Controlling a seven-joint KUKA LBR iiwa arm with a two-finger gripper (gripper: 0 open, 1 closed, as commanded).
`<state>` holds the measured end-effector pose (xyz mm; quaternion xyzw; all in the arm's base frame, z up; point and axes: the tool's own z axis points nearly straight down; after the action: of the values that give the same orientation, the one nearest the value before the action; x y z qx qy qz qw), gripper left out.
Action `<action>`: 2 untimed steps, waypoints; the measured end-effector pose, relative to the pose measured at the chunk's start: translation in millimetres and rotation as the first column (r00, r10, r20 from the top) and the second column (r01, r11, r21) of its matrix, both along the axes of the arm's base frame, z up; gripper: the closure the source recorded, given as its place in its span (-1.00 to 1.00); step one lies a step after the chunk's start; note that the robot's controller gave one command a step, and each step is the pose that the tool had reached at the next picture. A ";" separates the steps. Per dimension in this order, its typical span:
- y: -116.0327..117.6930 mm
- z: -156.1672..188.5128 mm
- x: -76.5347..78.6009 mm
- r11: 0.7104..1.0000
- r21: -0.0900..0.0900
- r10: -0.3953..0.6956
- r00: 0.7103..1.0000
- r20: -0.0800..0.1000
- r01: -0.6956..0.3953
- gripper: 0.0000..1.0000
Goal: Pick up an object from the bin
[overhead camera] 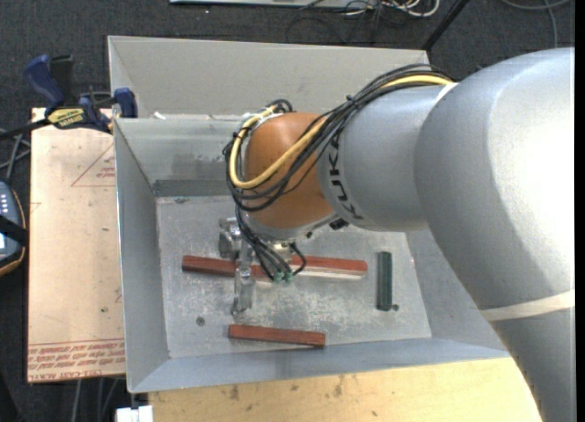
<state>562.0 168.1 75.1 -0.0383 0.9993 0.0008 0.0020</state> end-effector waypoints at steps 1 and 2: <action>-12.5 15.1 12.4 1.000 -0.001 0.001 1.000 -0.005 -0.001 -1.00; -6.8 24.8 10.2 1.000 0.000 0.003 1.000 0.000 -0.003 -1.00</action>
Offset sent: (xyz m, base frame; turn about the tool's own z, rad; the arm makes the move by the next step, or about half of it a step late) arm 0.0000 0.0000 0.0000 0.0000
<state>572.3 161.4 99.9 -0.0398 0.9992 0.0010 0.0019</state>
